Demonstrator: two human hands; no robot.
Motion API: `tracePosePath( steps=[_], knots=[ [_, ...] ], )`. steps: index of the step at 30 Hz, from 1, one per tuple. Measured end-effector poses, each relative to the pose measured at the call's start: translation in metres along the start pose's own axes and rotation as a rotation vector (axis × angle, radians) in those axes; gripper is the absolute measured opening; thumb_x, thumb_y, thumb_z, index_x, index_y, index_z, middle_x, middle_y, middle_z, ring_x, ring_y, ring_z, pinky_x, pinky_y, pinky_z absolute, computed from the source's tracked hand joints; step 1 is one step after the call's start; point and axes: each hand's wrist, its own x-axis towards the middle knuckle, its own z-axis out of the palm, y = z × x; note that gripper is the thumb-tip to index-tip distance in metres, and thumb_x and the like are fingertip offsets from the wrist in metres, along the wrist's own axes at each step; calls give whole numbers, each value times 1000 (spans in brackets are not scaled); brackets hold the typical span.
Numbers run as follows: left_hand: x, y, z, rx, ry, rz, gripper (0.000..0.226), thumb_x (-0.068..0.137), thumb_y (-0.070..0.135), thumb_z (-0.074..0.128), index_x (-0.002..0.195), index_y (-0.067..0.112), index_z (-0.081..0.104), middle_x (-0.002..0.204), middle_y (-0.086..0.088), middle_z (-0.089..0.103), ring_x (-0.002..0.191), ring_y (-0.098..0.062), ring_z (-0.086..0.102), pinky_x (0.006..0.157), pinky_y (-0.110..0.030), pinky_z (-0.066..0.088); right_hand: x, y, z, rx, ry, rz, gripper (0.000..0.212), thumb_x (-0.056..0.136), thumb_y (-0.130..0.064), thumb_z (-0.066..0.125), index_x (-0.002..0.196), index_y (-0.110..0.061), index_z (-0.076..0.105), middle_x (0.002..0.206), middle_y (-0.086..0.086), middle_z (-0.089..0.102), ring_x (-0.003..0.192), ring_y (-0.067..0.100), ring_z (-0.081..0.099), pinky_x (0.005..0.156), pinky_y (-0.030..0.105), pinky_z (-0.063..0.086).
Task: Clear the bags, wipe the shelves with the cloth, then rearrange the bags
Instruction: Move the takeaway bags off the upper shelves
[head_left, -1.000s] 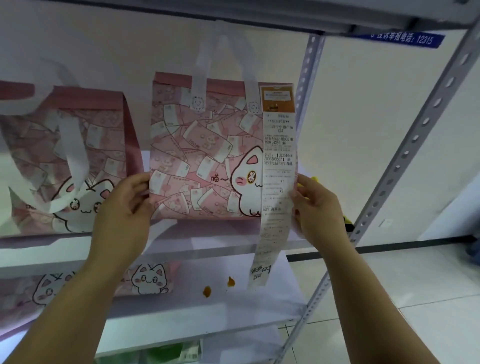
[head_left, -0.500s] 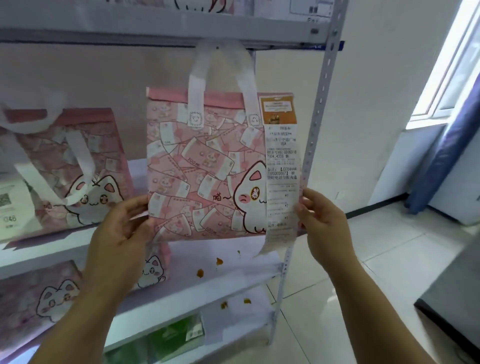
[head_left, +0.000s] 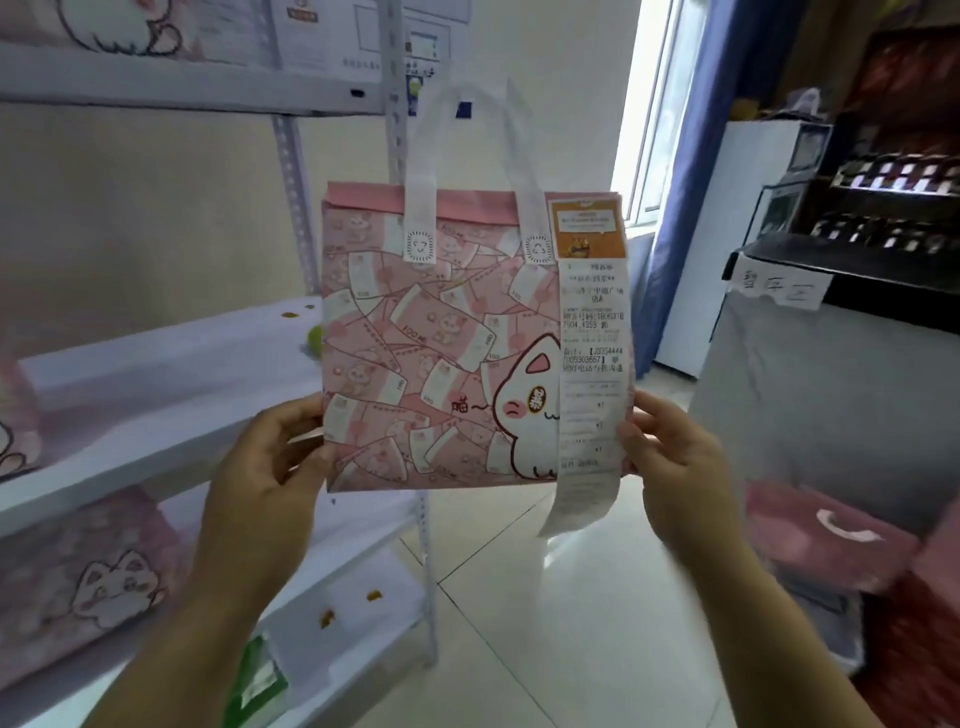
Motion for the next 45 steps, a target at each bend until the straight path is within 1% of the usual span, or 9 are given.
tracePosePath(
  steps=[6, 10, 15, 27, 31, 36, 39, 42, 45],
  knots=[
    [34, 3, 120, -66, -168, 20, 45, 89, 5, 57, 94, 49, 61, 99, 20, 68, 90, 0, 65, 72, -25, 50, 31, 32, -100, -100, 141, 31, 26, 96, -12, 50, 114, -26, 63, 93, -6, 71, 76, 8, 68, 57, 22, 56],
    [60, -1, 220, -109, -230, 34, 45, 89, 6, 58, 91, 51, 60, 97, 22, 68, 89, -1, 66, 71, -25, 50, 71, 56, -169, -143, 195, 29, 26, 95, -15, 51, 104, -38, 61, 90, -6, 70, 74, 8, 68, 56, 21, 55],
    [89, -2, 337, -221, -269, 8, 44, 87, 1, 59, 85, 44, 63, 91, 21, 69, 86, -1, 67, 57, -11, 51, 126, 85, -251, -214, 210, 44, 27, 93, -17, 53, 100, -42, 58, 93, -6, 69, 78, 10, 68, 59, 23, 56],
    [201, -23, 543, -165, -380, 46, 29, 85, 8, 65, 89, 36, 58, 96, 12, 66, 87, -6, 65, 55, -9, 49, 274, 166, -361, -267, 311, 47, 30, 92, -3, 52, 103, -29, 62, 91, -8, 69, 73, 0, 66, 55, 11, 50],
    [259, -40, 615, -166, -426, 83, 29, 83, 11, 67, 90, 38, 57, 98, 15, 66, 90, -9, 66, 61, -17, 53, 340, 201, -389, -328, 363, 63, 28, 93, -3, 52, 108, -25, 61, 99, -1, 68, 82, 13, 66, 58, 18, 53],
    [339, -55, 713, -177, -493, 99, 25, 84, 10, 65, 94, 32, 58, 101, 6, 66, 94, -20, 66, 75, -38, 57, 429, 241, -421, -389, 478, 72, 27, 92, -2, 53, 107, -23, 61, 98, 0, 67, 84, 14, 66, 59, 21, 55],
    [380, -56, 772, -161, -522, 130, 21, 86, 9, 63, 101, 23, 57, 102, 0, 65, 93, -24, 66, 76, -40, 58, 476, 262, -443, -431, 554, 78, 26, 92, -3, 54, 106, -24, 61, 99, 1, 67, 88, 16, 65, 64, 25, 56],
    [408, -56, 825, -149, -568, 160, 19, 87, 11, 62, 102, 21, 54, 101, 0, 63, 93, -25, 65, 77, -39, 58, 513, 280, -467, -473, 616, 98, 25, 92, -7, 55, 109, -23, 61, 101, -2, 66, 93, 19, 65, 77, 42, 57],
    [434, -58, 874, -141, -595, 170, 19, 87, 11, 62, 101, 20, 54, 101, 0, 62, 94, -24, 64, 78, -37, 57, 547, 298, -490, -493, 658, 97, 24, 92, -10, 55, 107, -27, 61, 100, -7, 66, 94, 16, 65, 79, 44, 57]
  ],
)
